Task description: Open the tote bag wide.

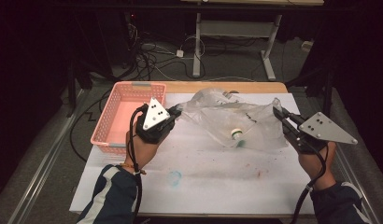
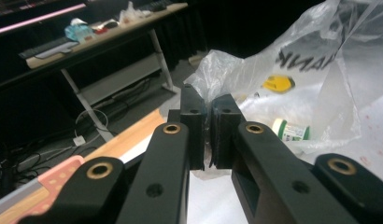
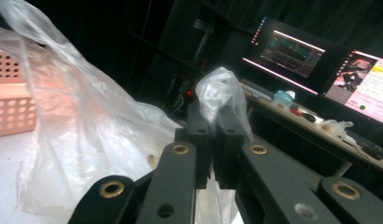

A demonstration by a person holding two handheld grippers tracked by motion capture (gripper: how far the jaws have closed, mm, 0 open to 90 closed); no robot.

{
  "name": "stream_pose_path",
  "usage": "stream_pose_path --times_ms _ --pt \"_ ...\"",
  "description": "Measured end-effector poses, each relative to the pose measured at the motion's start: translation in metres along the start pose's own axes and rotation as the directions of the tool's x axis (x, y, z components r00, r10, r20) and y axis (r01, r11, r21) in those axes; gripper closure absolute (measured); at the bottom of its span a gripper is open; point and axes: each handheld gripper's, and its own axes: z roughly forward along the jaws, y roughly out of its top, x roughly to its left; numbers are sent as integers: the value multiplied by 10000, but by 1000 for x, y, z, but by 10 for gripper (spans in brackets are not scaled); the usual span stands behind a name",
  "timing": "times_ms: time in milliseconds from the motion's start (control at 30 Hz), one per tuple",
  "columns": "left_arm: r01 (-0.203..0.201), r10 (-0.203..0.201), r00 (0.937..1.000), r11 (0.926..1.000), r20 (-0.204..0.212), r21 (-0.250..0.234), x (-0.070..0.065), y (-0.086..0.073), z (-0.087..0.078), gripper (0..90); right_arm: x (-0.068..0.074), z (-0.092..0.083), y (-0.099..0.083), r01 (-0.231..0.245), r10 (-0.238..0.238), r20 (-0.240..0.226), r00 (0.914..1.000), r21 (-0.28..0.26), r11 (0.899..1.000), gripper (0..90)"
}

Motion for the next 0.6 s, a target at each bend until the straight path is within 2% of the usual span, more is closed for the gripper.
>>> stream_pose_path --times_ms 267,400,467,600 --pt "86 -88 9999 9997 -91 -220 8 11 -4 839 -20 13 2 -301 295 342 9990 170 9994 884" --pt "289 -292 9995 9993 -129 -244 13 14 2 837 -28 24 1 -174 147 562 9983 478 9987 884" --pt "378 -381 9991 9990 -173 -223 16 16 7 837 -34 30 2 -271 231 725 9971 551 9981 885" --pt "357 -364 9987 9992 -345 -198 19 22 16 837 -45 43 3 -178 84 1068 9942 874 9960 885"
